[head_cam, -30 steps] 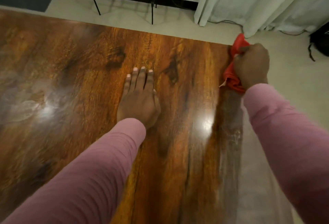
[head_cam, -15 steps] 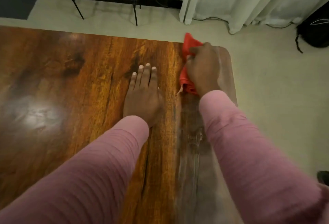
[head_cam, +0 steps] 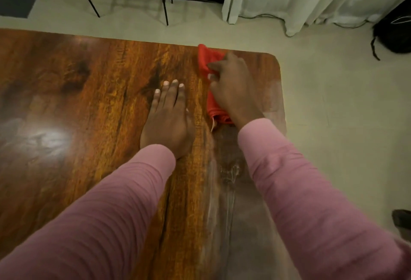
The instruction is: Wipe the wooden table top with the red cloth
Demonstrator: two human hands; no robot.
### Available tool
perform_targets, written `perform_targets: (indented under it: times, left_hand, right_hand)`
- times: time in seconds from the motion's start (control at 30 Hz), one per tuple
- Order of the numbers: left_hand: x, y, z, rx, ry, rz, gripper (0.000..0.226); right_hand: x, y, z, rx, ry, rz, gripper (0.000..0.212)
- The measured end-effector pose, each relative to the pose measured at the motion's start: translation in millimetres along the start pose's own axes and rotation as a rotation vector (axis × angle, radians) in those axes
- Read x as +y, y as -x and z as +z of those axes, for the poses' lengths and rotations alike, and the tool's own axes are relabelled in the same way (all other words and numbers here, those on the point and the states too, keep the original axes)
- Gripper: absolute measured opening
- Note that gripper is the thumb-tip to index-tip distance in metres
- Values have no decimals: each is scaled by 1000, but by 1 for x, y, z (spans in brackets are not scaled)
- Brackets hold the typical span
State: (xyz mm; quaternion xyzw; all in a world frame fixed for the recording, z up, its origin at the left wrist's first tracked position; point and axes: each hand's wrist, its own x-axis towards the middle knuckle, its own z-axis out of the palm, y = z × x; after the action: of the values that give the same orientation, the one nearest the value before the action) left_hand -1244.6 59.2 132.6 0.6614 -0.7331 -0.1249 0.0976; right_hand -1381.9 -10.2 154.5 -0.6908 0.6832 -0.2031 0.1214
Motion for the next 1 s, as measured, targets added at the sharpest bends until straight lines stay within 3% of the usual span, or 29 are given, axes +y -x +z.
perform_targets:
  times: [0.07,0.17,0.33,0.57,0.63,0.83,0.9,1.0]
  left_hand:
    - [-1,0,0,-9,2,7,55]
    - [-1,0,0,-8,-15,6,54]
    - [1,-1,2,2,-25,2,55]
    - [-1,-1,3,6,-27,18,56]
    - [-2,-1,2,19,-30,31,55]
    - [-3,-1,4,23,-17,33,54]
    - [-3,-2,5,17,-16,35,54]
    - [-3,-2,5,20,-17,38,55]
  right_hand:
    - [28,-1,-10,28,47,46,25]
    - [63,-7,-29,206,33,284,26]
    - [38,-11,-21,276,2,456,22]
    - [-26,26,14,52,-61,-5,24]
    - [-1,21,3,24,7,26,24]
    - [69,7,-30,270,81,427,27]
    - [56,11,-25,271,59,443,25]
    - [20,36,-9,170,37,302,25]
